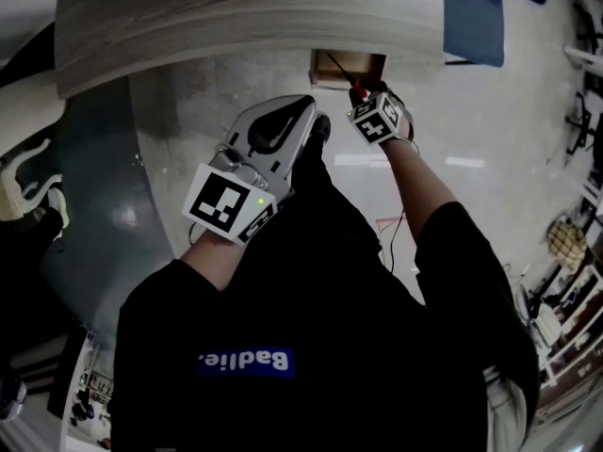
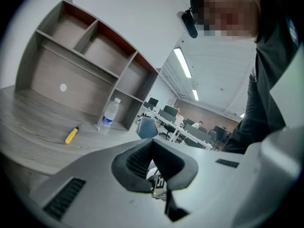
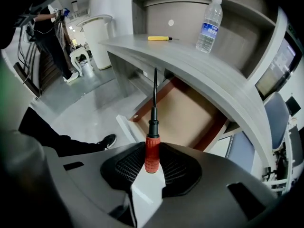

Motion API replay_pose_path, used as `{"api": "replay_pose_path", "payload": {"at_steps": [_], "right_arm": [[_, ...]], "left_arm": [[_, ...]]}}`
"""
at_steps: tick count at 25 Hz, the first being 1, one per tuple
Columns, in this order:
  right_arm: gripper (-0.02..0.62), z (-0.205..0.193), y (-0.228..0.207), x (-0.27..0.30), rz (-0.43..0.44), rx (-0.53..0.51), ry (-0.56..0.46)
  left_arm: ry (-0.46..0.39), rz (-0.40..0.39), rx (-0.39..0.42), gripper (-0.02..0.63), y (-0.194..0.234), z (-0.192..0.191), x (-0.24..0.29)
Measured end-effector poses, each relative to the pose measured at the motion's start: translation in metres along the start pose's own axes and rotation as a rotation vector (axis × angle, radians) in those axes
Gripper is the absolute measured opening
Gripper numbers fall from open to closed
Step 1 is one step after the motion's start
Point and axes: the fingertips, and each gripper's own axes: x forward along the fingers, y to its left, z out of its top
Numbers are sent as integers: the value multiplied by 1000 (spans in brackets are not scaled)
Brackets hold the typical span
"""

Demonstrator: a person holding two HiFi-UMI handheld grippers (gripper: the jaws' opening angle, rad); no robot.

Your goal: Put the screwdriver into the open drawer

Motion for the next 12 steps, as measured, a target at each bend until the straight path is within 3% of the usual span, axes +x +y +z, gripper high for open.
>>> {"api": "replay_pose_path", "payload": {"at_steps": [6, 12], "right_arm": [[117, 5, -12, 5, 5, -16, 47], [117, 0, -19, 15, 14, 33, 92]], "left_arm": [[10, -5, 1, 2, 1, -1, -1], [22, -7, 10, 2, 2, -3, -5]]}}
